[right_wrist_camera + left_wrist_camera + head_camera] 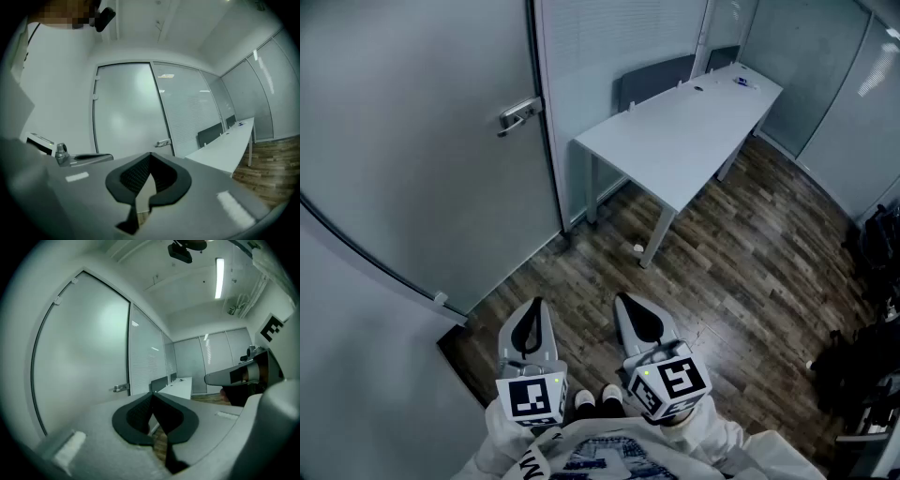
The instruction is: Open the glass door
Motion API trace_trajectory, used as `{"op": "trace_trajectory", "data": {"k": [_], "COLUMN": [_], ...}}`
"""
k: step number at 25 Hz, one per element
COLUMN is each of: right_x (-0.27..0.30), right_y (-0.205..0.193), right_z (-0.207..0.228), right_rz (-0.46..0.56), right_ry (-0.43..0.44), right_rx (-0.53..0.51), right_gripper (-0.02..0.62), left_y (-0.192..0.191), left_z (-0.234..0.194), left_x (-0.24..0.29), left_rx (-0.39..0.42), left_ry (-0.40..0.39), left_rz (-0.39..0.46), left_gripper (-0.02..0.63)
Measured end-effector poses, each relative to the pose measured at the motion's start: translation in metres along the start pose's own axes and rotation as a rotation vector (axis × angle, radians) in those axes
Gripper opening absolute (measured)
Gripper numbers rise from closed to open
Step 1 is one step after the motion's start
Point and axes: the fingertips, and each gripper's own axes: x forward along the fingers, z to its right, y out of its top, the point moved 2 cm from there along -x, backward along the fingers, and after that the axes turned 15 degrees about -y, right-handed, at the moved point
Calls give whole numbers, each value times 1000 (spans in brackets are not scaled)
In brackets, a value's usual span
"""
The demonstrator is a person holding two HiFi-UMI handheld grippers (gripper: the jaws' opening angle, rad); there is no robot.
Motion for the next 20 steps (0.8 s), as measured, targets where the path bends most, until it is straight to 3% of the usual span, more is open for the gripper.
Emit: {"op": "trace_trajectory", "data": {"k": [20], "right_x": [-1], "right_y": [-3], "right_z": [38], "right_rz": [-20], "right_ry": [-14], "right_rx": [48], "right_gripper": [3], "left_y": [-2], "left_z": [20], "left_x": [18], "left_rx": [-17], "left_ry": [5], "left_rz": [-40], "left_gripper": [3]}}
